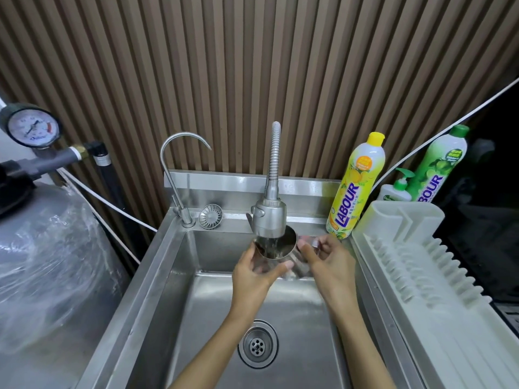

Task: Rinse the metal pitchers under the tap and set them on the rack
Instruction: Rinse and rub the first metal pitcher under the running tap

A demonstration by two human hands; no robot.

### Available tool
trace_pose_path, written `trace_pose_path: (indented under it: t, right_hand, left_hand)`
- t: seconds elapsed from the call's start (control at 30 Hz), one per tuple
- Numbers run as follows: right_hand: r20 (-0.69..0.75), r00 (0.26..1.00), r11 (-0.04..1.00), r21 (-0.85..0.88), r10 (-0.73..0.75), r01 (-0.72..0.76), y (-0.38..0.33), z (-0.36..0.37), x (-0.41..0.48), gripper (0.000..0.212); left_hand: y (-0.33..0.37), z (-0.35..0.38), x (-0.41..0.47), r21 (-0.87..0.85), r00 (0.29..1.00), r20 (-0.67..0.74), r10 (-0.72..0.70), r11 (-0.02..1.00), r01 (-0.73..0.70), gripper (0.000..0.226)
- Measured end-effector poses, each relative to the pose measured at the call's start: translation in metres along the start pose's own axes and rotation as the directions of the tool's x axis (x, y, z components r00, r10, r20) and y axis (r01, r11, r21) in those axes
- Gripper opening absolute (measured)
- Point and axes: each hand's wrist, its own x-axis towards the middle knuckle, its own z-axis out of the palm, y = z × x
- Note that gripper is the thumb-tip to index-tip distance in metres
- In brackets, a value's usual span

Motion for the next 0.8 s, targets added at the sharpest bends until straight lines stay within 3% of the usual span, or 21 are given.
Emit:
trace_pose_path:
  t: [0.07, 0.13, 0.2, 0.27, 0.37, 0.47, 0.57, 0.7, 0.8]
  right_hand:
    - [0.06, 0.998, 0.986, 0.164, -0.014, 0.004, 0.001, 0.004, 0.002, 0.012]
    - [0.155, 0.988, 0.914, 0.398, 0.017, -0.078, 0.005, 0.011, 0.004, 0.013]
    - [0.268, 0.96, 0.743, 0.626, 0.078, -0.235, 0.011, 0.021, 0.003, 0.02]
    - [0.343, 0.933, 0.639, 0.694, 0.112, -0.332, 0.016, 0.028, 0.001, 0.02]
    - [0.383, 0.91, 0.669, 0.637, 0.157, -0.383, 0.018, 0.028, -0.001, 0.015]
    - [0.372, 0.899, 0.792, 0.463, 0.233, -0.397, 0.011, 0.019, -0.004, 0.016]
    - [0.193, 0.944, 0.911, 0.27, 0.267, -0.313, 0.002, 0.01, -0.005, 0.016]
    - [-0.066, 0.998, 0.998, -0.056, 0.025, -0.028, -0.008, 0.003, -0.009, 0.021]
    - [-0.096, 0.991, 0.995, 0.023, -0.09, 0.092, -0.014, 0.008, -0.015, 0.012]
  left_hand:
    - [0.005, 0.003, 0.006, -0.083, 0.998, -0.022, 0.061, 0.995, -0.063, 0.08]
    - [0.01, 0.004, 0.008, -0.062, 0.985, -0.084, 0.152, 0.986, -0.158, 0.087]
    - [0.02, -0.002, 0.007, 0.09, 0.955, -0.109, 0.277, 0.959, -0.268, 0.087]
    - [0.027, -0.01, 0.004, 0.24, 0.928, -0.102, 0.357, 0.914, -0.326, 0.09]
    - [0.032, -0.015, -0.003, 0.399, 0.909, -0.16, 0.385, 0.867, -0.297, 0.082]
    - [0.028, -0.015, -0.007, 0.474, 0.9, -0.26, 0.351, 0.858, -0.198, 0.098]
    - [0.019, -0.01, -0.013, 0.422, 0.924, -0.252, 0.288, 0.892, -0.163, 0.083]
    - [0.005, -0.004, -0.009, 0.282, 0.976, -0.133, 0.172, 0.951, -0.129, 0.069]
    - [0.004, 0.001, -0.001, 0.11, 0.992, -0.031, 0.124, 0.987, -0.12, 0.063]
